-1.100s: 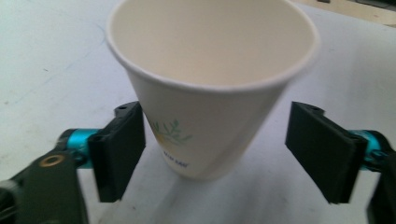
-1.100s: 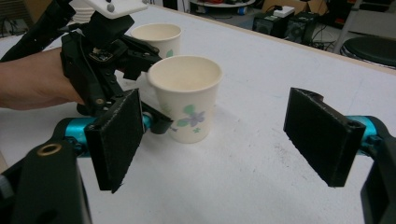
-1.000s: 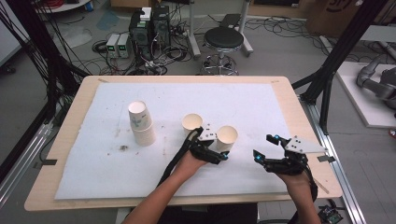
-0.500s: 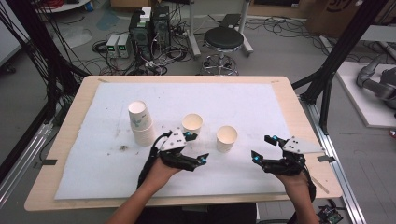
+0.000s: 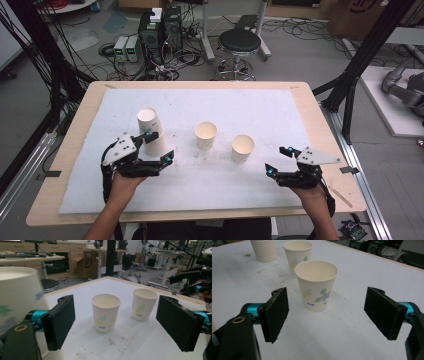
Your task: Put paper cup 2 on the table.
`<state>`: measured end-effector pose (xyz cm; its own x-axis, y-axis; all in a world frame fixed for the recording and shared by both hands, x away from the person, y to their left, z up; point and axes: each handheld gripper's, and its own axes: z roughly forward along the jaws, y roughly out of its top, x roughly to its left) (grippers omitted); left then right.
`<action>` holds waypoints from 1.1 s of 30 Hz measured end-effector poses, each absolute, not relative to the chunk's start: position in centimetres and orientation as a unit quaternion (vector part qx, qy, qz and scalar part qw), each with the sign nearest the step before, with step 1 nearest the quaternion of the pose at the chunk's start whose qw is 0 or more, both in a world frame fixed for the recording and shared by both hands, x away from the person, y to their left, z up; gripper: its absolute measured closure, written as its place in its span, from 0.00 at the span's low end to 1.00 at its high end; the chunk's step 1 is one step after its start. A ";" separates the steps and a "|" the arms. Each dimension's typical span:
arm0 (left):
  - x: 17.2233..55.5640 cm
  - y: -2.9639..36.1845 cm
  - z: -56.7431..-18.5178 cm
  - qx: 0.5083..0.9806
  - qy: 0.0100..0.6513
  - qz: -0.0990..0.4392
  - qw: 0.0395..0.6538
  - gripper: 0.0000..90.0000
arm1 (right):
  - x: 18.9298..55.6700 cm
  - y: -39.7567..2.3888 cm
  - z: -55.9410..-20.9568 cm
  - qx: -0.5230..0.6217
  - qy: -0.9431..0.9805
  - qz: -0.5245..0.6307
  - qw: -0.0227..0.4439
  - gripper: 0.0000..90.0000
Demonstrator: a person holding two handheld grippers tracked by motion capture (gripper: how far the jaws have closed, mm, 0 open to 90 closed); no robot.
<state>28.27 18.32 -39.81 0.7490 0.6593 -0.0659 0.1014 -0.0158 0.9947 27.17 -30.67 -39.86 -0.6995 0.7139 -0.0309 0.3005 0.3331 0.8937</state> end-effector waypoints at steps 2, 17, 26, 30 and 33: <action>28.1 19.2 -39.9 0.673 0.284 0.226 0.644 0.18 | 27.2 -30.5 -39.9 0.324 0.788 0.478 0.213 0.23; 26.5 24.2 -41.1 0.653 0.319 0.252 0.639 0.18 | 27.0 -30.0 -39.3 0.322 0.784 0.481 0.226 0.23; 26.5 24.7 -41.3 0.649 0.327 0.255 0.637 0.18 | 26.9 -29.6 -39.1 0.316 0.785 0.480 0.230 0.23; 26.6 24.6 -41.3 0.650 0.328 0.256 0.636 0.18 | 26.9 -29.8 -39.1 0.317 0.783 0.482 0.231 0.23; 26.6 24.6 -41.3 0.650 0.328 0.256 0.636 0.18 | 26.8 -29.9 -39.1 0.317 0.782 0.483 0.234 0.23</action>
